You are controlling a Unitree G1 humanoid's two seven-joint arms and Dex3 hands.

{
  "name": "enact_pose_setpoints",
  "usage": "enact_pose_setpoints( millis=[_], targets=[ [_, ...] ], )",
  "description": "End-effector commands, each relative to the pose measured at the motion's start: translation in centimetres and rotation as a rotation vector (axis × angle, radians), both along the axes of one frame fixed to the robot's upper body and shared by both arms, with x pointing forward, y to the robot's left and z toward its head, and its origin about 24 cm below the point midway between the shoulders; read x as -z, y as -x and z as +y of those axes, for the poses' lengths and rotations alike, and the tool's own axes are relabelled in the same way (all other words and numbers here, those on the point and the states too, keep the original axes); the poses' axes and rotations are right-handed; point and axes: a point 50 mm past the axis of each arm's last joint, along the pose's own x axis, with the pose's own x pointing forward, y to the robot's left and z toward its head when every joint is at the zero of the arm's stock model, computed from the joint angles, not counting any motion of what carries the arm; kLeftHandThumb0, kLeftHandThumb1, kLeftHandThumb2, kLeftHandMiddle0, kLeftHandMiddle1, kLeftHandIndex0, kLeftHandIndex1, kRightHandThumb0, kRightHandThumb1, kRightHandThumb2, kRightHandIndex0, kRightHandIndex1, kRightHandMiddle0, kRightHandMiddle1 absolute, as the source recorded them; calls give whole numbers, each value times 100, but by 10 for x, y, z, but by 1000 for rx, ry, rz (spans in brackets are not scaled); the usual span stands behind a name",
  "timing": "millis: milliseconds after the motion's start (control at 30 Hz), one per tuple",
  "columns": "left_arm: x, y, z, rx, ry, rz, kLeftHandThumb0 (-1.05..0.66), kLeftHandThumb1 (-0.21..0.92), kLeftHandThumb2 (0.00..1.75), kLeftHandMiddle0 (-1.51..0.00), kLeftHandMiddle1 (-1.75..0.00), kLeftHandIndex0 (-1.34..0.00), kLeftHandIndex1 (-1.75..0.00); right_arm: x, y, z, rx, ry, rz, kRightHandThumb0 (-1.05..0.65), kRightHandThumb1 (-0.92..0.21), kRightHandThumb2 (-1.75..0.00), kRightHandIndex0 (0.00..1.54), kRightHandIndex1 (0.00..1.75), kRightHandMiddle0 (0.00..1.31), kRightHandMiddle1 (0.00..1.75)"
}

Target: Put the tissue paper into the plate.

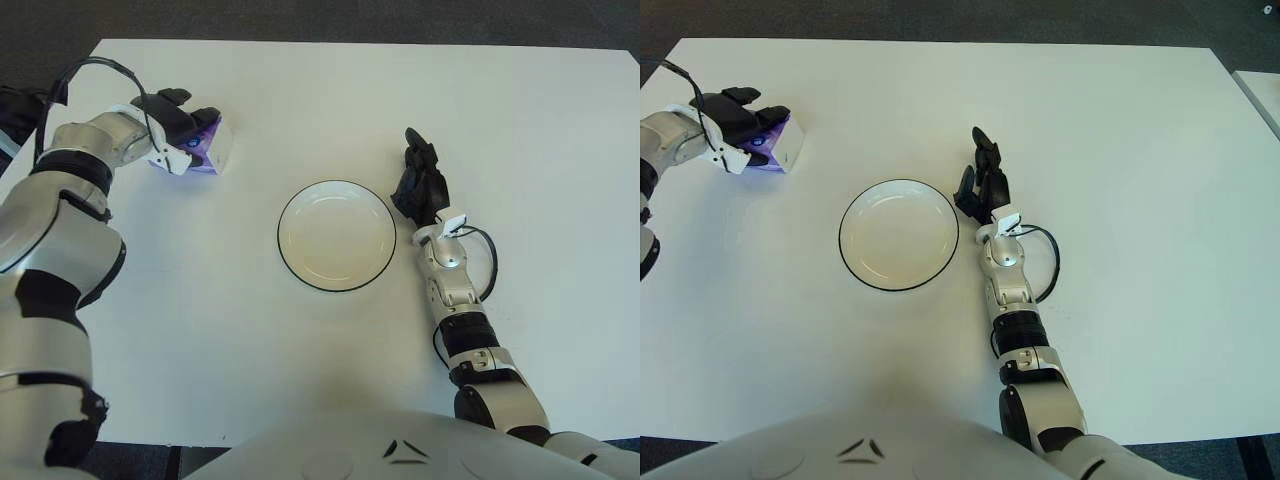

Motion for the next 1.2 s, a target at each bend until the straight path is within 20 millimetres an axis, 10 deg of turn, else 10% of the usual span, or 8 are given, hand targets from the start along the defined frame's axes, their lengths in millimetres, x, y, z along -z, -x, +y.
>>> enact_pose_setpoints(
  millis=[0, 1167],
  targets=[
    [34, 11, 7, -31, -50, 137, -105, 92, 88, -3, -1, 0, 0, 64, 27, -16, 46, 11, 314, -76, -92, -104, 17, 1, 0, 33],
    [46, 12, 0, 21, -63, 135, -105, 92, 87, -20, -9, -1, -1, 65, 27, -22, 48, 8, 315, -74, -92, -103, 17, 1, 0, 35]
  ],
)
